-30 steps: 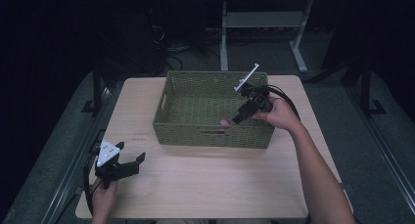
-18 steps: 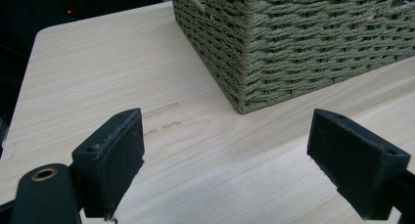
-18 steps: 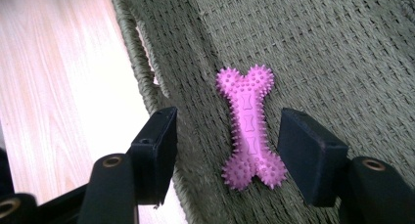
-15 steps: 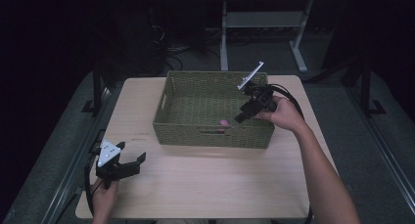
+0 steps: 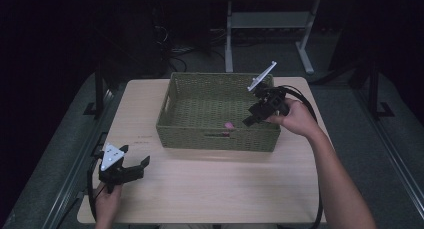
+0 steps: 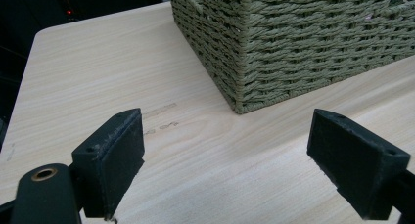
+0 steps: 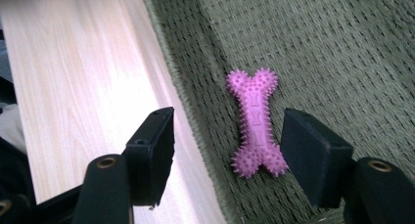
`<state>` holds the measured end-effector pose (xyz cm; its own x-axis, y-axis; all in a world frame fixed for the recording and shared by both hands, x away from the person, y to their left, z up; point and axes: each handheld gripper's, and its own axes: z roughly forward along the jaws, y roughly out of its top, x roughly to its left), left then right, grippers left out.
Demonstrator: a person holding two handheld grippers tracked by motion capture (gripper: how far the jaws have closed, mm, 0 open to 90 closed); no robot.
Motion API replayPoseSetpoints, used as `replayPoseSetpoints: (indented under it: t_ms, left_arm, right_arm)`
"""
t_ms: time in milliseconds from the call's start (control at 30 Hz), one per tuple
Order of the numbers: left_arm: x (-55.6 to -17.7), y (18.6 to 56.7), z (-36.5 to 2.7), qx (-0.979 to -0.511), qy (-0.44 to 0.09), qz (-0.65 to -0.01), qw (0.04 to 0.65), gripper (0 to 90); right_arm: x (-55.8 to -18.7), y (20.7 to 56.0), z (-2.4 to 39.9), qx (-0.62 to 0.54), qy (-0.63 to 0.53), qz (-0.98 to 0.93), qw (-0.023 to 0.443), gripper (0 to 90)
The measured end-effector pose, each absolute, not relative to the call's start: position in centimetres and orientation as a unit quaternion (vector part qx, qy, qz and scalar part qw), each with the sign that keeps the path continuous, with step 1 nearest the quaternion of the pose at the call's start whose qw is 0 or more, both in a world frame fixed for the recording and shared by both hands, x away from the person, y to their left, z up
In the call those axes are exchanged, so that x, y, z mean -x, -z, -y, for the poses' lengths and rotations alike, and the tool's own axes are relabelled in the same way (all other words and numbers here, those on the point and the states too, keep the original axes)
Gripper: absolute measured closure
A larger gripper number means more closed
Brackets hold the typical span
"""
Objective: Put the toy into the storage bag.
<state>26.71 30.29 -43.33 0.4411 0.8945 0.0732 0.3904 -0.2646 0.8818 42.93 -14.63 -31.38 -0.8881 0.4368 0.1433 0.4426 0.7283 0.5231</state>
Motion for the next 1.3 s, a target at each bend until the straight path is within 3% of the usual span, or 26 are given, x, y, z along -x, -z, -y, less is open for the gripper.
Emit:
replayPoseSetpoints:
  t_ms: [600, 1300]
  left_arm:
    - [-26.7, 43.3, -30.3, -0.737, -0.298, -0.436, 0.422, 13.3]
    - [-26.7, 43.4, -30.2, -0.738, -0.296, -0.434, 0.422, 13.3]
  right_arm:
    - [-40.1, 31.0, 15.6, 0.228, 0.295, 0.928, -0.003, 33.6]
    - [-37.3, 33.2, 16.7, 0.227, 0.305, 0.925, 0.003, 32.1]
